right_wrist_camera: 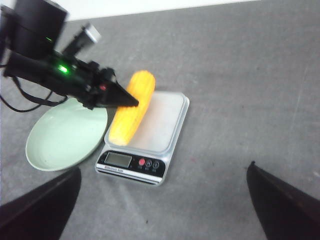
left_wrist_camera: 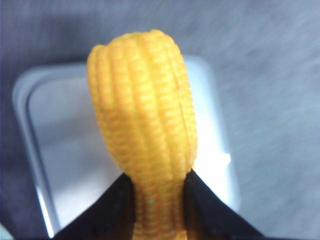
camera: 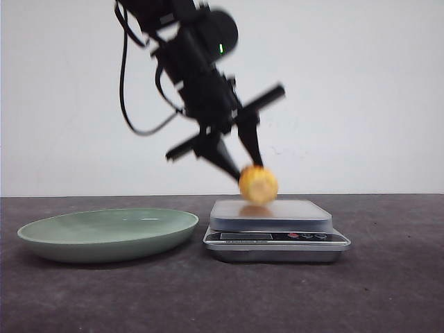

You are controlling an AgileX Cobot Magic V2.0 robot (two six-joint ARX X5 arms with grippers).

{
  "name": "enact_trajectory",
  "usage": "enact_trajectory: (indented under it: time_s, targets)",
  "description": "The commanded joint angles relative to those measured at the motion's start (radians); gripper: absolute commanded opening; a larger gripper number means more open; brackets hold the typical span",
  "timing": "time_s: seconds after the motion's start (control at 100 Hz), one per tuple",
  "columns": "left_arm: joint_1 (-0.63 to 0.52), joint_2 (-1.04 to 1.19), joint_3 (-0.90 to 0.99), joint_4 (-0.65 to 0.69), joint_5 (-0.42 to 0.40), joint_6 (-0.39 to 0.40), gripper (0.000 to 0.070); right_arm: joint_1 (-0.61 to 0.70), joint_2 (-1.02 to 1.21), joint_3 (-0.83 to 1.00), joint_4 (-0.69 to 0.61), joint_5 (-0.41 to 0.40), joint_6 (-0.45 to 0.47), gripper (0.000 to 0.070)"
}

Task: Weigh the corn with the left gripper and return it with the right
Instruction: 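Lift the corn with the left gripper and carry it over the scale, then open the left gripper to release the corn on the scale, then raise it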

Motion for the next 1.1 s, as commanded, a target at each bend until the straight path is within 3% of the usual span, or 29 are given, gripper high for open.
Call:
enact_trajectory:
  time_s: [0.0,0.25,0.3,0.44,0.61,0.73,1.09]
  targets:
    - [-0.011,0.031,0.018,-0.014,0.008,-0.001,0.0010,0.003,0.001,0.010,-0.006,0.000,0.011,0.0671]
    - [-0.013,0.044,0.018,-0.008,0.014,-0.011,0.0052,0.003,0.001,0.010,-0.026,0.010,0.011,0.0671]
    - [-0.013,0.044,0.018,-0.008,0.027,-0.024,0.0127,0.003,0.001,0.010,-0.026,0.019,0.011,0.0671]
    - [-0.013,0.044,0.018,-0.009,0.047,-0.028,0.0438,0.003,0.001,0.010,-0.026,0.033,0.011,0.0671]
    - [-0.012,0.044,0.018,-0.009,0.071,-0.027,0.0496,0.003,0.001,0.010,-0.026,0.033,0.011,0.0671]
    - [-0.008,0.043,0.024,-0.013,0.071,-0.028,0.0696,0.003,0.001,0.010,-0.026,0.033,0.011,0.0671]
    - [-0.003,0.042,0.169,-0.107,0.063,-0.019,0.0700,0.003,0.001,0.010,-0.040,0.034,0.010,0.0671]
